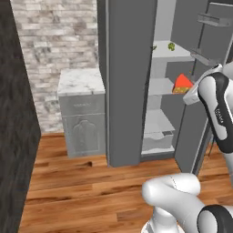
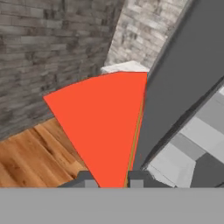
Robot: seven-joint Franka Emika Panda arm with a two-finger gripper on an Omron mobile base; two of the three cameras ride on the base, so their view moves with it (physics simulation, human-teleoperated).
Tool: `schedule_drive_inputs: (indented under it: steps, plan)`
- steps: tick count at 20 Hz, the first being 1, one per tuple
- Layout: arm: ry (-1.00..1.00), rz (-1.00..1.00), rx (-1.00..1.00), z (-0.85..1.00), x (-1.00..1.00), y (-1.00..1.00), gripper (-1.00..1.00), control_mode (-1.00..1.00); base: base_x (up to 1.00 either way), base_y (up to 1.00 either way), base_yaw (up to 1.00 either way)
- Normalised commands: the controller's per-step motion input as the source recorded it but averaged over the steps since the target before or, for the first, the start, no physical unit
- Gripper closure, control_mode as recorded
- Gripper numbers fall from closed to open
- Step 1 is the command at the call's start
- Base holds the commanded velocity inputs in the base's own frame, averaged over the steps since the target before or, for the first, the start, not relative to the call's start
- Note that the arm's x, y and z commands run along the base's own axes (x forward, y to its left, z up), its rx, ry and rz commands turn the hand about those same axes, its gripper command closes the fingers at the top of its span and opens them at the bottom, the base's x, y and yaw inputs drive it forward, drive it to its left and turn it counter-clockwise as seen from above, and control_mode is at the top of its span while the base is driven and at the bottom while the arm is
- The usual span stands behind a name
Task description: Take the cheese, fish, and broccoli from the fridge and place them on the plate on the dining counter to create an appetizer plate.
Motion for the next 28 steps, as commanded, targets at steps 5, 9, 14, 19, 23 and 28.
schedule_drive_inputs:
  steps: [5, 9, 14, 19, 23, 28]
  plan:
    - [0.0, 0.0, 0.0, 0.0, 0.0, 0.0, 1.0, 1.0, -0.38, 1.0, 0.0]
    - [0.0, 0.0, 0.0, 0.0, 0.0, 0.0, 1.0, 1.0, -0.59, 0.93, 0.0]
    - [0.0, 0.0, 0.0, 0.0, 0.0, 0.0, 1.0, 1.0, -1.0, 0.17, 0.0]
    - [0.0, 0.0, 0.0, 0.0, 0.0, 0.0, 1.0, 1.0, -1.0, -0.02, -0.01]
    - [0.0, 0.0, 0.0, 0.0, 0.0, 0.0, 1.0, 1.0, -1.0, -0.08, -0.04]
    - [0.0, 0.0, 0.0, 0.0, 0.0, 0.0, 1.0, 1.0, -1.0, -0.13, -0.05]
